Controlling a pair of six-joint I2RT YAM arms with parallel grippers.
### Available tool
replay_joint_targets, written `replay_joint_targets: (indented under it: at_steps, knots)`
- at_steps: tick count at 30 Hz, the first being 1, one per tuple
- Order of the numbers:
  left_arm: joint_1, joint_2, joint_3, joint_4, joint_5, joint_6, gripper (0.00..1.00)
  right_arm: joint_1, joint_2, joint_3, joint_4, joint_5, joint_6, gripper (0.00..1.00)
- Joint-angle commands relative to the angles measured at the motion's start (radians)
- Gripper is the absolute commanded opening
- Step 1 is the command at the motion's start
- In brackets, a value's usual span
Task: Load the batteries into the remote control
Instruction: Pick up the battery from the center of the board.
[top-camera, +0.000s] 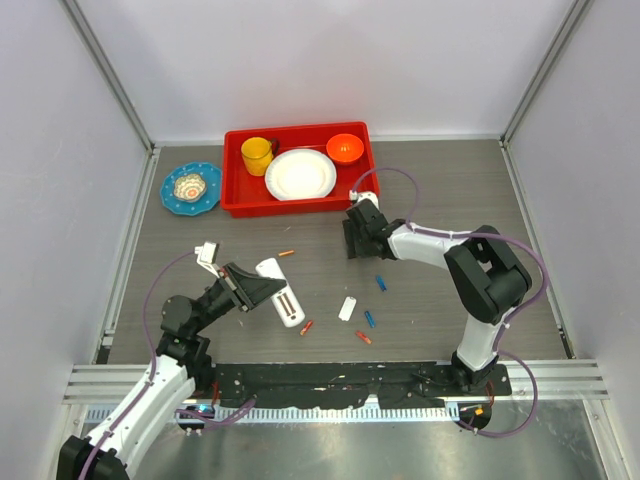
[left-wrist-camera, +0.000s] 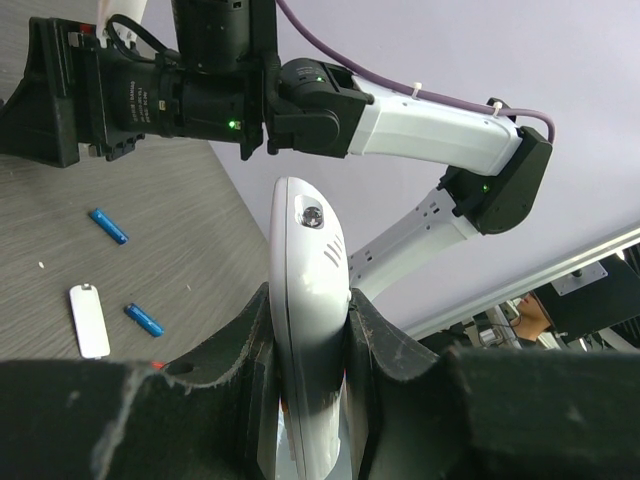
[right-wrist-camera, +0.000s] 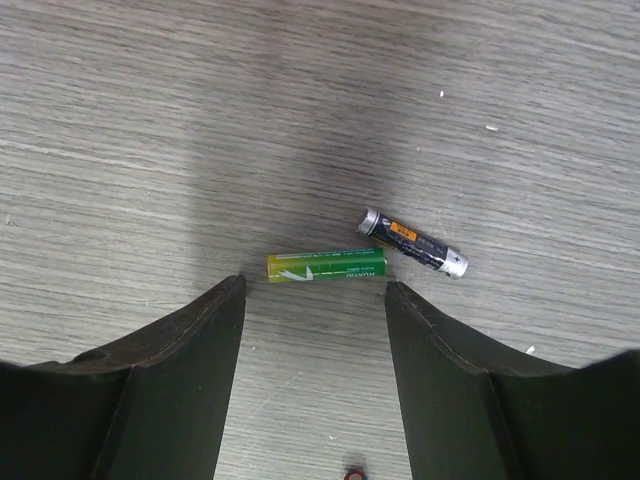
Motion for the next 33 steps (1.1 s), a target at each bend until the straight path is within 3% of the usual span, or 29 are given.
replay_joint_targets:
  at_steps: [1,20,33]
  knots:
    - [0.005,-0.003,-0.008,0.019,0.015,0.014,0.0,-0.007,0.02,0.033,-0.008,0.022,-0.031,0.64]
    - [0.003,-0.009,-0.013,0.013,0.011,0.015,0.0,-0.022,0.051,0.03,0.004,-0.031,-0.04,0.6]
    - [0.003,-0.02,-0.019,0.012,0.01,0.014,0.0,-0.024,0.039,0.011,0.01,-0.032,-0.017,0.45]
